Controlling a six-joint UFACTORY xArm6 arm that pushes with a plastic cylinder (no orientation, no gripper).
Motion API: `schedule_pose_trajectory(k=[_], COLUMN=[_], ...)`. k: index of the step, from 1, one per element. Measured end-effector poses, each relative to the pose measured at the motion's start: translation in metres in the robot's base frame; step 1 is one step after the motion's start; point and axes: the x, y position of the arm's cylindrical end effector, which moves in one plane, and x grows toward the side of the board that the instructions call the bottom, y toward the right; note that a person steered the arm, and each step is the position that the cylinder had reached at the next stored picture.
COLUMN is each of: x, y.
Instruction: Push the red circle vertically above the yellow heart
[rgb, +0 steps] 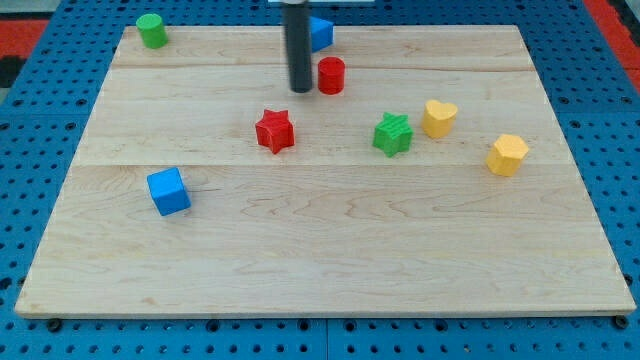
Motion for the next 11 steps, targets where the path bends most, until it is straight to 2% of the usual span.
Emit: schedule_pose_trajectory(k=[1,3,5,6,7,9,11], x=[-0.004,-0.017,-0.03,-0.034,-0.039,-0.065,-0.096], y=[0.034,-0.029,0.066,0.065,0.032,0.077,0.094])
